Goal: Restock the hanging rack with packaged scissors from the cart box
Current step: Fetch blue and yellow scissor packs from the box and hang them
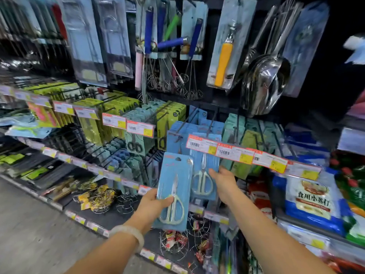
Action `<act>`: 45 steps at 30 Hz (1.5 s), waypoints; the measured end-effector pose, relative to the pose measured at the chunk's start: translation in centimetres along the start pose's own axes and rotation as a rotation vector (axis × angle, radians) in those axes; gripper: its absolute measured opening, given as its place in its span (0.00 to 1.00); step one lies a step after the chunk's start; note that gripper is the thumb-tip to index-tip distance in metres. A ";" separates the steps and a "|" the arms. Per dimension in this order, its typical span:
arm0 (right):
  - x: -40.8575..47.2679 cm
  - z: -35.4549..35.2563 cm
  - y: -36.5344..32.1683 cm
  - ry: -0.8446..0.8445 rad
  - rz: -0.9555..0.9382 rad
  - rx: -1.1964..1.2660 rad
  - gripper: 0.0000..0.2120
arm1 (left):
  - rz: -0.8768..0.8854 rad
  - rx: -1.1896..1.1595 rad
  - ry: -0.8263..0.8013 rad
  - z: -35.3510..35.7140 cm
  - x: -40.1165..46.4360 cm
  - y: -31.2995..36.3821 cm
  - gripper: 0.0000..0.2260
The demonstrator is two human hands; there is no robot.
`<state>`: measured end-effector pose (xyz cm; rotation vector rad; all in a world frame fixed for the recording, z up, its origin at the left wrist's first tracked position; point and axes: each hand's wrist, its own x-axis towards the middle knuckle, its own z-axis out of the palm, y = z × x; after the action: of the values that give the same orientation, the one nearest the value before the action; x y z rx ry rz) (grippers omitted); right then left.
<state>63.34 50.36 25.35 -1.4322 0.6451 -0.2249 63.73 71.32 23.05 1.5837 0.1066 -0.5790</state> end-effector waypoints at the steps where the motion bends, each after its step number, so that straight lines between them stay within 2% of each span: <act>1: 0.4 0.1 0.3 -0.005 -0.003 0.004 0.15 | -0.016 -0.009 -0.017 0.0 0.3 0.1 0.12; 8: 0.8 0.7 1.6 -0.001 0.013 -0.098 0.14 | -0.028 0.027 -0.099 -0.1 2.0 0.7 0.12; 16: 1.4 1.8 1.7 0.069 0.048 -0.069 0.14 | -0.018 0.138 -0.157 -1.6 4.3 1.9 0.20; 22: 1.0 2.2 2.3 0.197 -0.078 -0.106 0.11 | -0.003 0.198 -0.200 -2.0 5.3 2.3 0.10; 27: 1.1 3.0 2.3 0.232 -0.038 -0.089 0.07 | -0.037 0.188 -0.199 -2.2 6.0 2.1 0.19; 30: 1.7 3.2 1.4 0.267 -0.020 -0.093 0.12 | -0.053 0.194 -0.209 -2.4 6.4 2.3 0.12; 33: 2.9 3.0 1.3 0.246 0.069 -0.149 0.18 | -0.061 0.165 -0.226 -2.3 6.6 2.6 0.10; 35: 3.1 2.9 1.6 0.303 0.125 -0.231 0.22 | -0.059 0.160 -0.236 -2.1 6.8 2.7 0.09; 37: 2.9 2.6 2.0 0.350 0.088 -0.153 0.15 | -0.034 0.199 -0.250 -1.7 6.7 2.8 0.09; 39: 1.6 2.6 2.1 0.225 0.062 -0.053 0.08 | -0.016 0.208 -0.244 -1.3 6.9 2.6 0.09; 42: -0.6 3.3 2.7 -0.112 0.120 -0.090 0.11 | -0.009 0.193 -0.259 -0.3 7.0 2.3 0.08; 43: -0.9 3.4 3.1 -0.127 0.104 -0.117 0.12 | 0.002 0.193 -0.261 0.1 6.9 2.2 0.08; 45: -0.9 3.5 3.7 -0.047 0.040 -0.123 0.09 | 0.058 0.247 -0.244 1.0 6.9 2.0 0.08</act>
<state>63.68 54.35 22.10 -1.5368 0.6580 -0.1216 70.21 68.27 22.02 1.7341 -0.2003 -0.7569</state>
